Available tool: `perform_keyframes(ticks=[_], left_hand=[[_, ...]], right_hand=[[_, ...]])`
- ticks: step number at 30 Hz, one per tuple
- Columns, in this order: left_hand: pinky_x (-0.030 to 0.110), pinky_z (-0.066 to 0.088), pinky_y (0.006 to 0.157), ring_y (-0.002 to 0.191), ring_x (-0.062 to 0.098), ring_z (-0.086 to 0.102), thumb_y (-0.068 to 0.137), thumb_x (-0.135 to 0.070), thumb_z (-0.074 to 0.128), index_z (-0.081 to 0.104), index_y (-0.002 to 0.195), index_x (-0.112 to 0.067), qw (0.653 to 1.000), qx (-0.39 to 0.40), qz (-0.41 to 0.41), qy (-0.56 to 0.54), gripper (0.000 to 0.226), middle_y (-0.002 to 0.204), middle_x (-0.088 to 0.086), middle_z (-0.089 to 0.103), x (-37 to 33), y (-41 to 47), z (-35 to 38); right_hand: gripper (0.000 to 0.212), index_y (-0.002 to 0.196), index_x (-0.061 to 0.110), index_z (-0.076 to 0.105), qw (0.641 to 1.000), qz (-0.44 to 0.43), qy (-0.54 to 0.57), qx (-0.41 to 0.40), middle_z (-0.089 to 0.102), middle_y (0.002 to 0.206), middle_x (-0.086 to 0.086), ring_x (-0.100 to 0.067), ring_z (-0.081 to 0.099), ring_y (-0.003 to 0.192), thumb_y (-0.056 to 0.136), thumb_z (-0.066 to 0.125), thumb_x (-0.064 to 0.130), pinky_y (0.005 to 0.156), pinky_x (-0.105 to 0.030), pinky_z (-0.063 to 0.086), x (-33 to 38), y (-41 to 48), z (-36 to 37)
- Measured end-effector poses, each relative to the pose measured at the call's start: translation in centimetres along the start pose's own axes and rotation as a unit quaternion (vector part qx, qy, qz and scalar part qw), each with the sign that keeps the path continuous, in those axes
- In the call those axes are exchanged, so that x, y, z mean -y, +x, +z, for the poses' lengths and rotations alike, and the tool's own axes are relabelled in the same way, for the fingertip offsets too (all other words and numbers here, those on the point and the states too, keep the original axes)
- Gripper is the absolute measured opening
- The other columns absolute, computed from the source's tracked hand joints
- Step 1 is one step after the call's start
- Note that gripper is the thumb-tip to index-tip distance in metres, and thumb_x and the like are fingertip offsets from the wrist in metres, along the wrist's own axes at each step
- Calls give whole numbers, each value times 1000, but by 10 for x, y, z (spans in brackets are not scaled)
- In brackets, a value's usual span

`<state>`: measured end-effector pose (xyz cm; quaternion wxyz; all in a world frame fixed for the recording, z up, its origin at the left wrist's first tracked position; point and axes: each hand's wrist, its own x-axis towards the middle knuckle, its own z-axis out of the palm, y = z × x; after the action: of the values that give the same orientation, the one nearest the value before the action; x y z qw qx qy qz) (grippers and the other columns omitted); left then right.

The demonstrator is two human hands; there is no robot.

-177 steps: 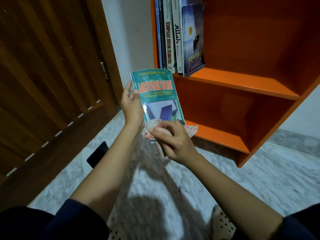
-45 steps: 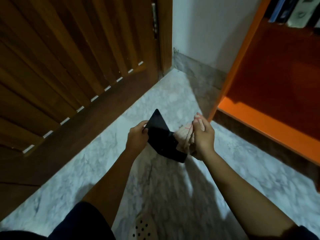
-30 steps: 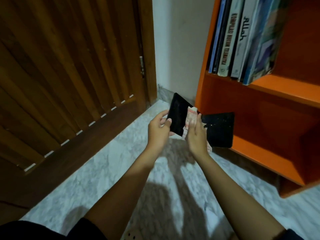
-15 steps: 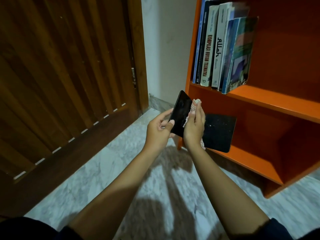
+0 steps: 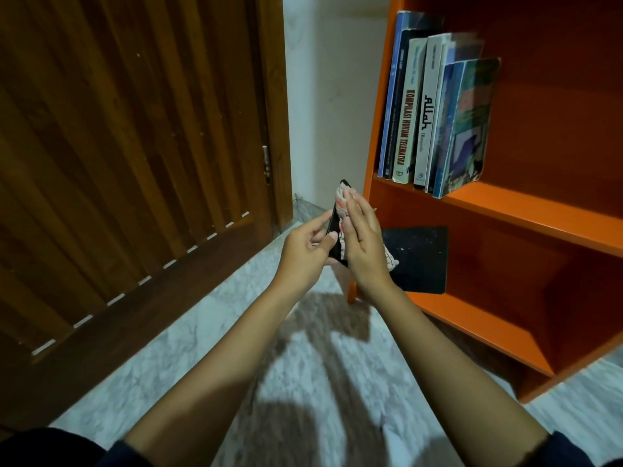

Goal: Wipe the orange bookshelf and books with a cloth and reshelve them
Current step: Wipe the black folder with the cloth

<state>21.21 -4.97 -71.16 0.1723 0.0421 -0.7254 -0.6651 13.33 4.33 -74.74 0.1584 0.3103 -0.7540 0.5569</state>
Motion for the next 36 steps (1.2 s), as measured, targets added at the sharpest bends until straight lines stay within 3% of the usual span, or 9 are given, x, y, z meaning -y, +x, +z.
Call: perform_keyframes(ticks=[4, 7, 10, 13, 17, 22, 26, 32, 36], left_hand=[[26, 58, 74, 119, 22, 56, 95, -8, 51, 42, 140, -15, 1000, -9, 0, -17, 46, 127, 11, 60, -1, 1, -1], [21, 57, 72, 121, 23, 55, 95, -9, 51, 43, 139, -16, 999, -18, -6, -32, 46, 129, 11, 58, 1, -2, 2], [19, 56, 73, 109, 17, 62, 96, -9, 50, 47, 136, -17, 998, -34, -6, -49, 42, 114, 10, 64, 2, -5, 2], [22, 56, 78, 101, 11, 65, 96, -8, 49, 48, 135, -16, 997, -43, -5, -68, 40, 100, 0, 69, 4, -7, 0], [22, 56, 77, 91, 4, 68, 95, -6, 49, 52, 130, -16, 993, -71, -17, -92, 36, 89, -9, 70, 8, -6, 0], [25, 57, 77, 91, 11, 69, 95, 0, 48, 52, 130, -10, 983, -94, -43, -149, 37, 93, -2, 71, 12, -5, -1], [23, 57, 72, 86, 9, 70, 94, -1, 49, 49, 133, -9, 975, -109, -57, -182, 40, 80, -9, 73, 14, -6, 2], [22, 58, 70, 85, 10, 70, 95, 0, 46, 50, 132, -11, 974, -137, -62, -171, 38, 72, -11, 72, 13, -4, 2], [25, 58, 72, 94, 18, 68, 96, 0, 45, 50, 131, -9, 973, -150, -70, -163, 37, 88, -3, 70, 14, -3, 2]], right_hand=[[44, 141, 32, 30, 999, -30, -10, 26, 32, 148, 8, -3, 28, 136, 97, 29, 37, 112, -21, 21, -1, -1, 0], [42, 141, 29, 33, 998, -30, 19, 42, 35, 149, 2, -6, 31, 136, 99, 33, 31, 114, -31, 27, -3, -5, 3], [41, 141, 21, 42, 997, -41, 33, 62, 38, 148, -1, -11, 34, 136, 100, 36, 22, 113, -43, 31, -8, -10, 5], [40, 139, 20, 46, 996, -49, 30, 75, 41, 146, 1, -12, 36, 135, 100, 38, 21, 111, -45, 32, -10, -14, 7], [40, 138, 30, 43, 995, -41, 29, 81, 43, 144, 5, -11, 38, 132, 99, 40, 20, 111, -32, 31, -6, -16, 6], [39, 133, 22, 53, 995, -55, 2, 84, 49, 135, 9, -13, 45, 123, 96, 44, 16, 104, -21, 33, -7, -17, 3], [38, 128, 25, 56, 996, -60, -9, 72, 52, 130, 11, -16, 47, 118, 94, 46, 11, 99, -16, 33, -10, -22, 1], [46, 125, 29, 59, 993, -67, -54, 83, 50, 127, 16, -12, 46, 109, 88, 43, 8, 94, -34, 40, -16, -31, -5], [53, 122, 27, 63, 983, -81, -105, 123, 56, 127, 5, -12, 42, 101, 80, 42, 2, 87, -40, 41, -14, -28, -15]])
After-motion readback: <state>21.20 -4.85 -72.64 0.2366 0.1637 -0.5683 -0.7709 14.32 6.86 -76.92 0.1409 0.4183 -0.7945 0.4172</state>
